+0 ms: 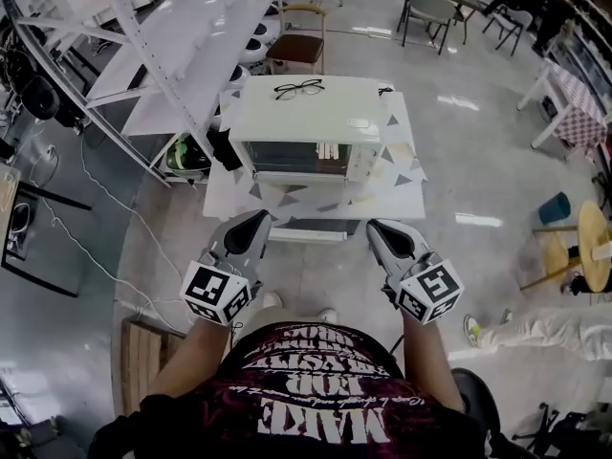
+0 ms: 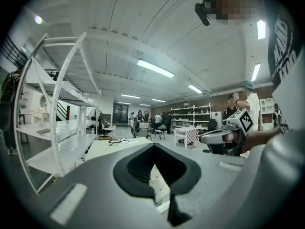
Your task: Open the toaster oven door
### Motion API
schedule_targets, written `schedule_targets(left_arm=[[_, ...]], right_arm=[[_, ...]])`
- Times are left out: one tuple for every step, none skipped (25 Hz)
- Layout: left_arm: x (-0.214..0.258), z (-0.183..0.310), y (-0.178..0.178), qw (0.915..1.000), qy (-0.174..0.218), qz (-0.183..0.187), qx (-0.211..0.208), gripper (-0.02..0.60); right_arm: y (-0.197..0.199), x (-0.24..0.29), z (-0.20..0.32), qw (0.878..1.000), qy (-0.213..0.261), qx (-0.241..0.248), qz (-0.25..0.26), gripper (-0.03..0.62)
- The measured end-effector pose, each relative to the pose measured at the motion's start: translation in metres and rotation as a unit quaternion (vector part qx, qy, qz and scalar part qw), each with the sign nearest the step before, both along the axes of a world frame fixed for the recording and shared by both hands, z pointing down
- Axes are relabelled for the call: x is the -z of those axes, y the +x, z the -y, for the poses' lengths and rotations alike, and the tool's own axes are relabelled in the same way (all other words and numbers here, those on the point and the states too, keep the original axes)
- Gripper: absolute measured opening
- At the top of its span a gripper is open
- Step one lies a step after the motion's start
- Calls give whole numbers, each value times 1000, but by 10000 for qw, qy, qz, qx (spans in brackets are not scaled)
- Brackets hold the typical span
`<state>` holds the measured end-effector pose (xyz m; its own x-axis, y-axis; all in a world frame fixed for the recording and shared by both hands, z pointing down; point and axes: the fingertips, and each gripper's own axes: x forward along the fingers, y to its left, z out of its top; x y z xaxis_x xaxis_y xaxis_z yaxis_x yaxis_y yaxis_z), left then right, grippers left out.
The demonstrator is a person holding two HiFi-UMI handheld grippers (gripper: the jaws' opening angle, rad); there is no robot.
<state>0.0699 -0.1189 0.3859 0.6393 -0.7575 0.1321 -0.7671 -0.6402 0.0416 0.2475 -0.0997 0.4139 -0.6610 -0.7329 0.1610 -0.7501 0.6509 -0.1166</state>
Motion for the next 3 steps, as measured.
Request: schedule_targets(left_arm=[[2, 2, -1, 10000, 29, 21, 26, 6], [5, 3, -1, 10000, 56, 42, 47, 6], [7, 5, -1, 9999, 83, 65, 65, 6]], right_arm=[[0, 0, 1, 10000, 10, 12, 21, 26], [0, 1, 2, 10000, 22, 24, 41, 26], [0, 2, 4, 10000, 35, 38, 61, 26]])
